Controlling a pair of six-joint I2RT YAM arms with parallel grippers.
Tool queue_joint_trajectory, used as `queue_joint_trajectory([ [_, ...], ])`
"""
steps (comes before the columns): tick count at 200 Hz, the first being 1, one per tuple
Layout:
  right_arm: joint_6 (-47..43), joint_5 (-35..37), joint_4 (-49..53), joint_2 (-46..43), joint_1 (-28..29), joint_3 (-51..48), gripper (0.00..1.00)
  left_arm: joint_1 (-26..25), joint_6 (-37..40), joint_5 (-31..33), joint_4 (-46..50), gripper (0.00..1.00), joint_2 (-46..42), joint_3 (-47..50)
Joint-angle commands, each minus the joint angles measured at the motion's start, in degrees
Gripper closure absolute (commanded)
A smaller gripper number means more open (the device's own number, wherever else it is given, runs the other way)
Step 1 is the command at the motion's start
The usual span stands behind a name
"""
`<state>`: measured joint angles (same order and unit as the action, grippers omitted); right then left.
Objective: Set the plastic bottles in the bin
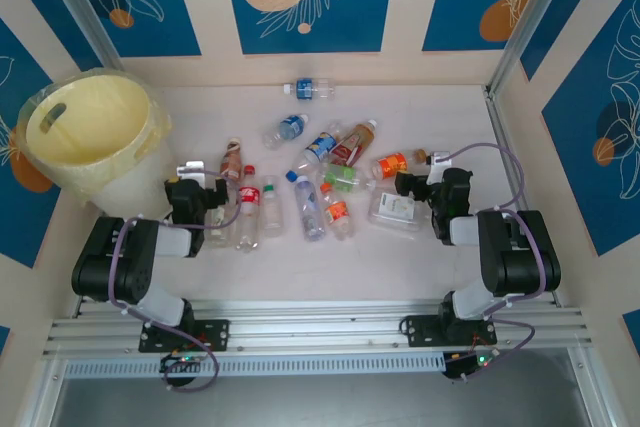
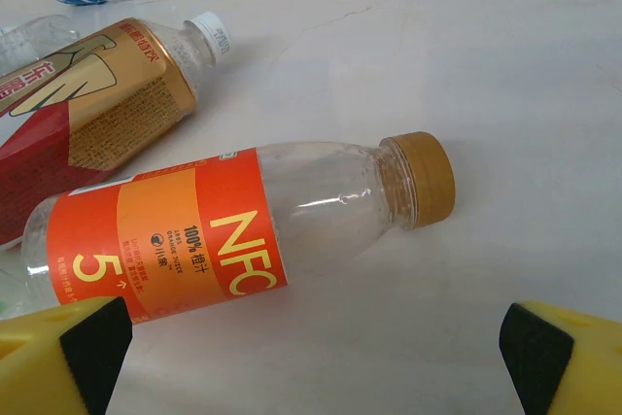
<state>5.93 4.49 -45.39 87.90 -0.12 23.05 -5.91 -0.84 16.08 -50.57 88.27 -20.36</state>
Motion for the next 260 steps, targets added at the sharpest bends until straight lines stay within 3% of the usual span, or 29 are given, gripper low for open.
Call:
queue_joint_trajectory([
  [1,-0.04,0.78,-0.81,-0.62,0.13,0.85,0.01,0.13,1.37,-1.49,-1.09,0.0,-0.2,-0.65],
  [116,-0.04,0.61,-0.61,-0.63,0.12,0.9,0.01,0.15,1.8,-2.63,-0.85,0.0,-0.09,-0.89],
  [144,-0.37,-2.34,2.06,-1.8,-0.43,2.01,0.01,0.13,2.03,-3.04,-0.94,0.0,-0.27,-0.81],
  [159,-0.35,-2.29,4.35,-4.09,-0.41,2.36,0.01,0.11,2.21,-3.37,2.99,0.0,-2.73,-1.77],
  [181,-0.31,-1.95,4.63,-6.35,-0.41,1.47,0.01,0.0,-0.78,3.14,15.71,0.0,-8.61,-5.16],
  [209,0.84,0.47,11.2,-10.68,-0.25,3.34,0.01,-0.29,-4.13,5.35,28.06,0.0,-14.38,-9.46],
  [232,7.77,7.87,21.98,-16.1,-0.19,6.76,0.01,-0.57,-8.81,5.92,35.38,0.0,-18.87,-12.24],
  [260,23.1,12.99,44.46,-21.27,-0.57,15.0,0.01,-0.59,-18.64,5.52,46.03,0.0,-23.03,-15.94],
])
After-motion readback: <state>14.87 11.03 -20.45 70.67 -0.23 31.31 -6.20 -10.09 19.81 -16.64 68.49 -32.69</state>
